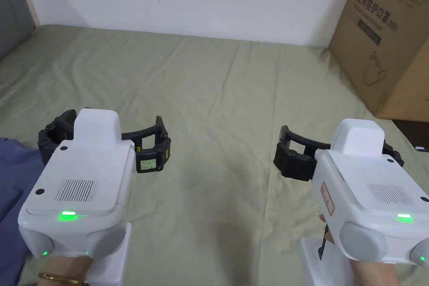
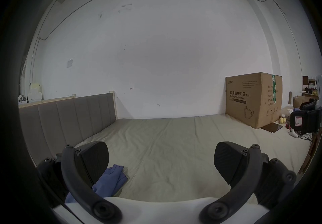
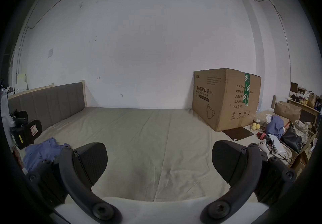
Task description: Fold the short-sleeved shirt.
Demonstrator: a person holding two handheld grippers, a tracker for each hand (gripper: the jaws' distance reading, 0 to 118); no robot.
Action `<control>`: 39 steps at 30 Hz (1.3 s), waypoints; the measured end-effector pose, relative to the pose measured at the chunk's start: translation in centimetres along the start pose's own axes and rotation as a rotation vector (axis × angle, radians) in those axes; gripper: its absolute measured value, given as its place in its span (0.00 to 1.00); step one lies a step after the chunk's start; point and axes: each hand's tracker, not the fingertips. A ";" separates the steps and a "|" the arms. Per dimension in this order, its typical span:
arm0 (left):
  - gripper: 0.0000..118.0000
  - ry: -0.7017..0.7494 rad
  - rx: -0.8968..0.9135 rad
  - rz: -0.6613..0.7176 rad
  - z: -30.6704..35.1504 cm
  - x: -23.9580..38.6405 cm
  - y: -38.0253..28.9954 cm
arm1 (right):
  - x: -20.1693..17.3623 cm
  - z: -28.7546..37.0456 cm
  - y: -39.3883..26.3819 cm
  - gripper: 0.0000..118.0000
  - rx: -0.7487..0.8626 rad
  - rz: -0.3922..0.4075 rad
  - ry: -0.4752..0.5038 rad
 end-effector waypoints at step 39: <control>0.00 -0.016 -0.015 -0.025 1.5 -0.2 1.3 | -1.7 0.0 0.8 0.00 -0.015 0.067 0.074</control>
